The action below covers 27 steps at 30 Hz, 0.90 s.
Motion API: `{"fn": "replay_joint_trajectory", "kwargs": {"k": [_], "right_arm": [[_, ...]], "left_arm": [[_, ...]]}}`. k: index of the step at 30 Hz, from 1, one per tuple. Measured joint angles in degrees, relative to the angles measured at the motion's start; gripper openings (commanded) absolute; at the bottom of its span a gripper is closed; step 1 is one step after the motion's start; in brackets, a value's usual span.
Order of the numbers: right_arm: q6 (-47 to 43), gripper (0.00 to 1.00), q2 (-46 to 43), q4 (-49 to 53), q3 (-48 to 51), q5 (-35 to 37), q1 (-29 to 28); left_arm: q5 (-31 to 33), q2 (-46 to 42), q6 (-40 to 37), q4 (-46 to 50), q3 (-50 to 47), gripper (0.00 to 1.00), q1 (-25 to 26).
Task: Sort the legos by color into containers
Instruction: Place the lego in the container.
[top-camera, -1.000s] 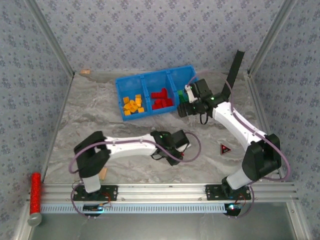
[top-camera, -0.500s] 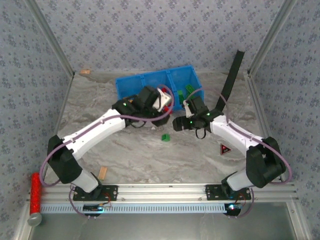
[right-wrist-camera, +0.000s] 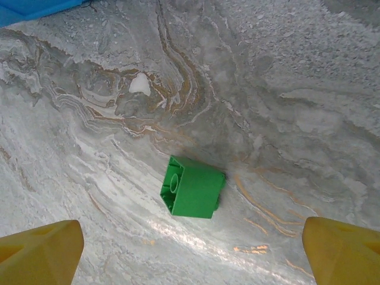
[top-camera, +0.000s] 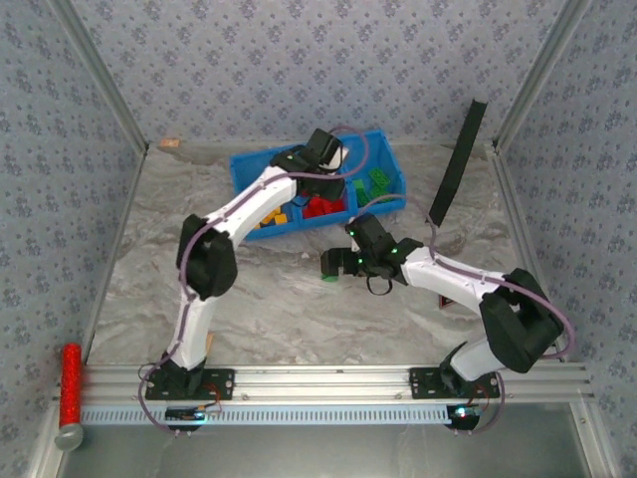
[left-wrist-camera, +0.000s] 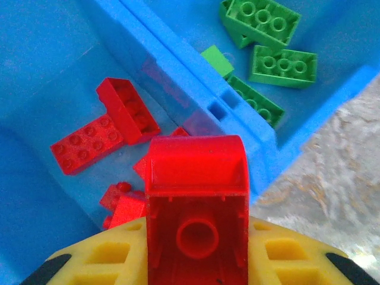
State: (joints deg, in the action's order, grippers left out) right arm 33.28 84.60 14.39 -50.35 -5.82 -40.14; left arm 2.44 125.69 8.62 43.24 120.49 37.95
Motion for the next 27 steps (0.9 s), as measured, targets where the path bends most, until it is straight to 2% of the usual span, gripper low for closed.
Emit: {"fn": "replay_joint_trajectory", "kwargs": {"k": [5,8,11,20,27], "right_arm": [[1.97,0.98,2.34,-1.16,0.0,0.52,-1.22],[2.8,0.96,3.65,-1.97,0.0,0.68,-2.05],[3.37,0.92,5.92,-2.6,-0.07,0.72,-2.75],[2.4,0.89,12.74,-1.18,-3.96,2.54,-4.11],[0.33,0.8,16.13,2.47,-7.93,4.9,-4.76]], "left_arm": [[-0.04,8.94,1.03,5.84,11.39,0.21,-1.36],[-0.04,11.47,1.29,8.13,14.93,0.23,-1.97],[-0.04,12.26,1.51,9.75,15.5,0.28,-2.19],[0.02,13.94,2.45,11.91,15.56,0.44,-2.23],[0.22,14.25,2.4,12.61,15.54,0.55,-2.23]]}}
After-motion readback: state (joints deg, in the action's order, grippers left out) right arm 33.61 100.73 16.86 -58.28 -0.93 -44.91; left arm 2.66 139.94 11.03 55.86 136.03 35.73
